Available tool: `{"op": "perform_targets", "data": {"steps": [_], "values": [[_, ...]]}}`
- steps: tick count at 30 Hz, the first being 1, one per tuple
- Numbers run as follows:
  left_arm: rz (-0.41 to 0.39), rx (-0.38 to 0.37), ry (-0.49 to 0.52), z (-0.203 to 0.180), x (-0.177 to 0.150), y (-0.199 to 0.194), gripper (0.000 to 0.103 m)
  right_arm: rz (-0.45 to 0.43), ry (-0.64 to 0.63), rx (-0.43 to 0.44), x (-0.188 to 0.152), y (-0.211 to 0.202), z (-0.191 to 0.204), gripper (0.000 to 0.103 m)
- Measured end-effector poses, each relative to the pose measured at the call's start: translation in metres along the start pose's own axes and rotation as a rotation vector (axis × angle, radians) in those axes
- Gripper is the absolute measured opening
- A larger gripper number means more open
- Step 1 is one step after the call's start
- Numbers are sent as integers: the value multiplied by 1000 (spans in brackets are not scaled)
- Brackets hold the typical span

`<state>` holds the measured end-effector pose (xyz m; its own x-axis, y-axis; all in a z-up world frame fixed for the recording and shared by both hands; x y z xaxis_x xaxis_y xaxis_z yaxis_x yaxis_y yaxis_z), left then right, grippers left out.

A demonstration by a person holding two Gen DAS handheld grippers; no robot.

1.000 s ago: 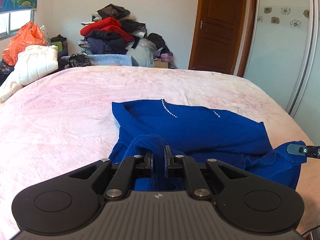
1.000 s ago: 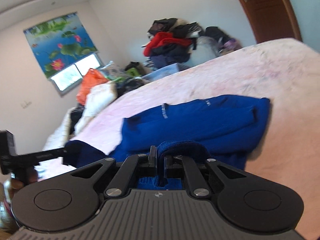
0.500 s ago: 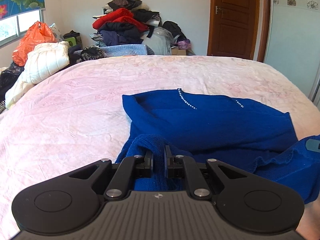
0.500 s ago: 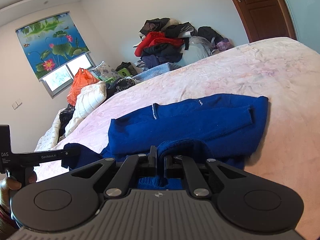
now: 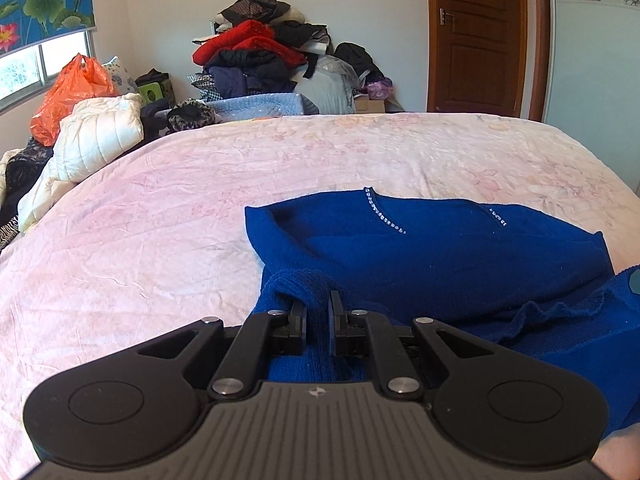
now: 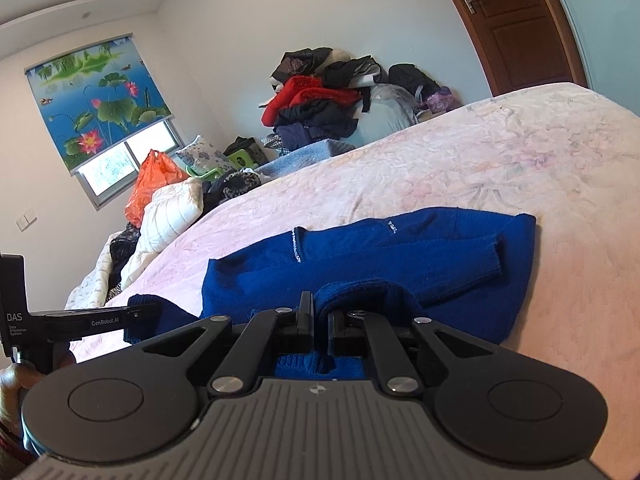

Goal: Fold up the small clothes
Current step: 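Lay the hem over the collar with both grippers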

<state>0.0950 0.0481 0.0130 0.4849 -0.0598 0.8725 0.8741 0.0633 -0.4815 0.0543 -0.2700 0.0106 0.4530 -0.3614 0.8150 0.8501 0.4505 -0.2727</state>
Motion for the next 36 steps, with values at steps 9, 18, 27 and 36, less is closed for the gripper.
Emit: {"op": "perform_targets", "data": {"steps": [9,18,27,36], "values": [[-30,10,-4,-3,19,16,9,-31,-10,-12,11,17,-7,11],[-63,43,18,-11,43,47,9,-69,-21,-28,31,45,-18,11],[-31,56,31,-17,59,91,9,-82,0,-55,42,82,-35,11],[13,70,38,-18,63,130,9,-67,10,-80,48,116,-50,11]]}}
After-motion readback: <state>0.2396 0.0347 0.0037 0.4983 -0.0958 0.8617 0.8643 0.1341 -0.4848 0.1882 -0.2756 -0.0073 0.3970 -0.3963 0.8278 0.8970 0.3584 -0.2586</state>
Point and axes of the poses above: each gripper's, at about its wrist camera, not at the fingertips, and y roughly the way its jaws point, z to its left, x to its top, the point moved 3 cm from there along y, roughly the way its jaws point, and after that the axes turned 9 degrees about -z, right-handed, at the moved point
